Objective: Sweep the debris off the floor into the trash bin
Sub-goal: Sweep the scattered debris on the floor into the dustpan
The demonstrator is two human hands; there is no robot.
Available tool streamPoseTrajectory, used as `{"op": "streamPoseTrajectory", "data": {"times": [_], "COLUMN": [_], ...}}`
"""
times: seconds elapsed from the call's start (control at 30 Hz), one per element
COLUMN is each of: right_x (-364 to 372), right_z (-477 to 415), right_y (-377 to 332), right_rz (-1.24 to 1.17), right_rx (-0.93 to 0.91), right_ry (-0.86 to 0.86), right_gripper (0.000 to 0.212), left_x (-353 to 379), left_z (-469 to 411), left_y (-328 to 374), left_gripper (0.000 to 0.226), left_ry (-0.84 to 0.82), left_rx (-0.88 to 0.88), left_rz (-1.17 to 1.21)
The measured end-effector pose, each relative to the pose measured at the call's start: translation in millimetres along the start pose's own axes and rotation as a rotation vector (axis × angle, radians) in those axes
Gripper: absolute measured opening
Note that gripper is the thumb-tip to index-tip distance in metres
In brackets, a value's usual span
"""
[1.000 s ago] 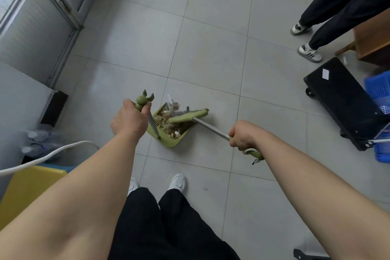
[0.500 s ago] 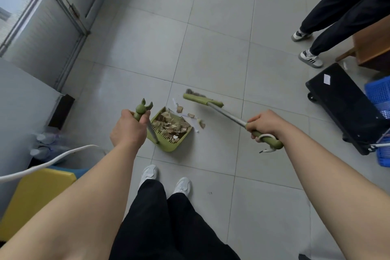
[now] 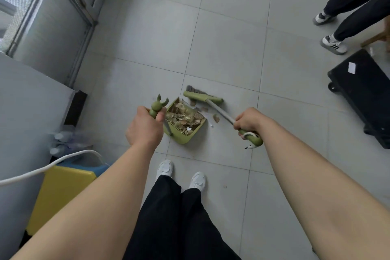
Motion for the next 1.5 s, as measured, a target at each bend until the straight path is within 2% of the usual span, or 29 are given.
{"op": "streamPoseTrajectory", "data": {"times": [0.1,0.2,0.37,0.53,0.73,1.0,1.1,1.23,1.4,1.5], "right_x": [3,2,-18,-41,-29,41,67,75,50,41], "right_z": [23,47,77,89,73,62,76,97,107,111], "right_y": [10,18,33,57,80,86,80,58,49,52], "right_rz": [0.054,0.078,0.109,0.004,-0.322,-0.539,-0.572,-0.530,-0.388,-0.294], "right_rx": [0.017,0.010,0.013,0.047,0.110,0.228,0.231,0.186,0.140,0.121], "right_ry": [-0.045,-0.055,0.023,0.114,0.146,0.072,0.010,-0.070,-0.054,-0.005], "right_gripper": [0.010,0.009,0.030,0.044,0.027,0.002,0.006,0.005,0.030,0.037], "left_x": [0,2,-2,-17,-34,-28,-26,-24,-27,-29], "left_z": [-5,-7,-11,-19,-33,-47,-48,-46,-46,-49], "left_y": [4,7,9,11,14,11,13,12,7,1], "left_gripper": [0.048,0.048,0.050,0.056,0.061,0.060,0.059,0.059,0.060,0.060], "left_ry": [-0.023,-0.053,-0.089,-0.104,-0.078,-0.116,-0.116,-0.111,-0.131,-0.141], "left_rx": [0.014,0.031,0.064,0.192,0.379,0.420,0.426,0.435,0.396,0.361], "left_rz": [-0.001,0.000,-0.032,-0.140,-0.323,-0.340,-0.344,-0.343,-0.335,-0.330]}}
Point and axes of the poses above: each hand's wrist, its own z-axis away from the middle knuckle, its own x-axis out of the palm, y = z × x, the point moved 8 cm from there along -z, towards the middle knuckle, and after that the axes turned 1 degree about x, right-handed, at the moved point
